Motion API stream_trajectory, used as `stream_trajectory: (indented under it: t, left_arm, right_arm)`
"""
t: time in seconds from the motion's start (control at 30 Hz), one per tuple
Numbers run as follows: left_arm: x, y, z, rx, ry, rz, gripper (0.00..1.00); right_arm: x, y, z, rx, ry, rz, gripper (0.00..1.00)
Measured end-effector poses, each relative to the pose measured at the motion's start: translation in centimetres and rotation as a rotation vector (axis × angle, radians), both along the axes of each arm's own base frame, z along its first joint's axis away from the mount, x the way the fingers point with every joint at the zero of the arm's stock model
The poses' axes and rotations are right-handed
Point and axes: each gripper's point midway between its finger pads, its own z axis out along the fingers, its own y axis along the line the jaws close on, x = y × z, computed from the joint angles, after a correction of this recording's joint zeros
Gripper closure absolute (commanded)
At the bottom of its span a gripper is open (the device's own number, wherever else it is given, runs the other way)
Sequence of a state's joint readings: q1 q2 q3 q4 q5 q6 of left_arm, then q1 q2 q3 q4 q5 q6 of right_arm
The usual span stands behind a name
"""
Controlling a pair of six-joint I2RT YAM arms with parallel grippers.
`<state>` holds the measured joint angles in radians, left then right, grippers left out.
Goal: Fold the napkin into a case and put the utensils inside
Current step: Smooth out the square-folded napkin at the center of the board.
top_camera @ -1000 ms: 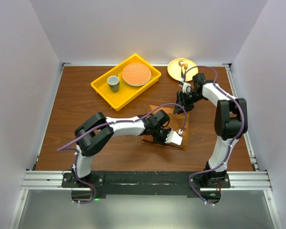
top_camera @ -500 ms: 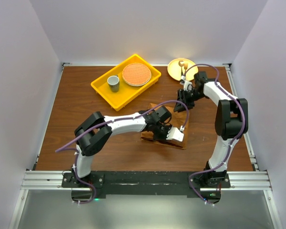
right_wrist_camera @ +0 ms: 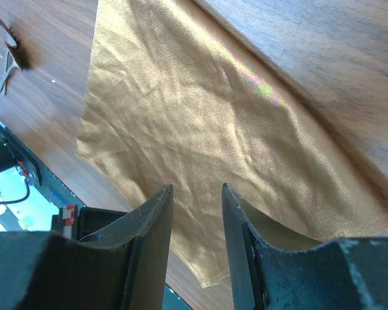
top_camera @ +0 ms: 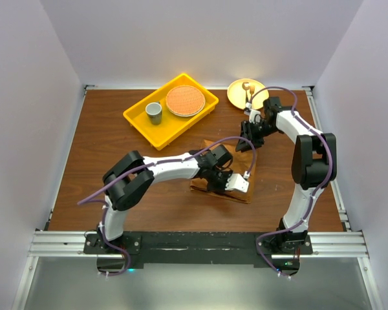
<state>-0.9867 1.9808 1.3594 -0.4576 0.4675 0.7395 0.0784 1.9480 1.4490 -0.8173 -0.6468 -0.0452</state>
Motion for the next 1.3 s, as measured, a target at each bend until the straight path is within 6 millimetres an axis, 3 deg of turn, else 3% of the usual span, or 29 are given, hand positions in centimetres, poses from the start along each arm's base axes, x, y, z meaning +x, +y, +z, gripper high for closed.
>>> stream_trajectory:
  t: [0.2, 0.43, 0.6, 0.9, 1.17, 1.3]
  left_arm:
    - [0.1, -0.1, -0.2, 0.025, 0.026, 0.022, 1.0]
    - [2.3, -3.5, 5.1, -0.04, 0.006, 0.055, 1.0]
    - [2.4, -3.6, 6.8, -0.037, 0.01, 0.065, 1.0]
    - [0.7, -2.6, 4.7, 0.042, 0.089, 0.099, 1.0]
    - [-1.1, -1.4, -1.1, 0.142, 0.173, 0.144, 1.0]
    - [-0.8, -2.1, -1.1, 0.117, 0.178, 0.166, 1.0]
  right_arm:
    - [0.0, 0.0, 0.0, 0.0, 0.0, 0.0, 0.59]
    - [0.0, 0.0, 0.0, 0.001, 0.0, -0.001, 0.59]
    - [0.2, 0.0, 0.2, 0.001, -0.003, -0.004, 0.58]
    - [0.3, 0.0, 0.3, 0.003, -0.006, -0.007, 0.58]
    - [0.3, 0.0, 0.2, 0.002, -0.005, -0.007, 0.58]
    - [0.0, 0.0, -0.3, 0.001, 0.006, -0.007, 0.58]
